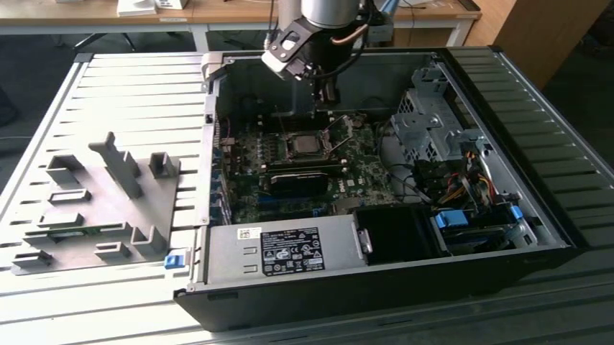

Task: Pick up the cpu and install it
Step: 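Close the cpu cover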

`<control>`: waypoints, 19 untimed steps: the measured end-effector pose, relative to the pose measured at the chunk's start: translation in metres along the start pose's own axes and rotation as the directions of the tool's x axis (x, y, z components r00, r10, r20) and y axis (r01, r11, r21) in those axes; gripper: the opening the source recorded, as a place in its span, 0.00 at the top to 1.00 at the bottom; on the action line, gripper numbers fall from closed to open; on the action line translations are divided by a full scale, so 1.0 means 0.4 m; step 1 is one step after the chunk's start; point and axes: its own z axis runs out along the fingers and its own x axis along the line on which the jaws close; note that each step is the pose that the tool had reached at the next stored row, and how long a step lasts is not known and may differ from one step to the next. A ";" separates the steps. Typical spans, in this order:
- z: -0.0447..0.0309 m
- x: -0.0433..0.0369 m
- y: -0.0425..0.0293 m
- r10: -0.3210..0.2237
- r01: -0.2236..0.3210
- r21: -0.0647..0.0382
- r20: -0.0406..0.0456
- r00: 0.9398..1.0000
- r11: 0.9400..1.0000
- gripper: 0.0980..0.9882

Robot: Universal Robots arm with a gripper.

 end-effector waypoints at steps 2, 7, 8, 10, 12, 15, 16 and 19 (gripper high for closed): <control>0.000 0.000 0.018 0.000 0.000 0.000 -0.001 1.000 1.000 0.99; -0.020 0.000 0.025 0.000 0.000 0.000 -0.002 1.000 1.000 0.99; -0.020 0.000 0.030 0.000 0.000 0.001 -0.002 1.000 1.000 0.99; -0.019 0.000 0.049 0.000 0.000 0.002 -0.002 1.000 1.000 0.99; -0.017 0.000 0.071 0.000 0.000 0.005 -0.002 1.000 1.000 0.99; -0.014 -0.001 0.104 0.000 0.000 0.008 -0.002 1.000 1.000 0.99; -0.013 -0.001 0.112 0.000 0.000 0.009 -0.002 1.000 1.000 0.99; -0.009 -0.001 0.128 -0.001 0.001 0.009 -0.002 1.000 1.000 0.99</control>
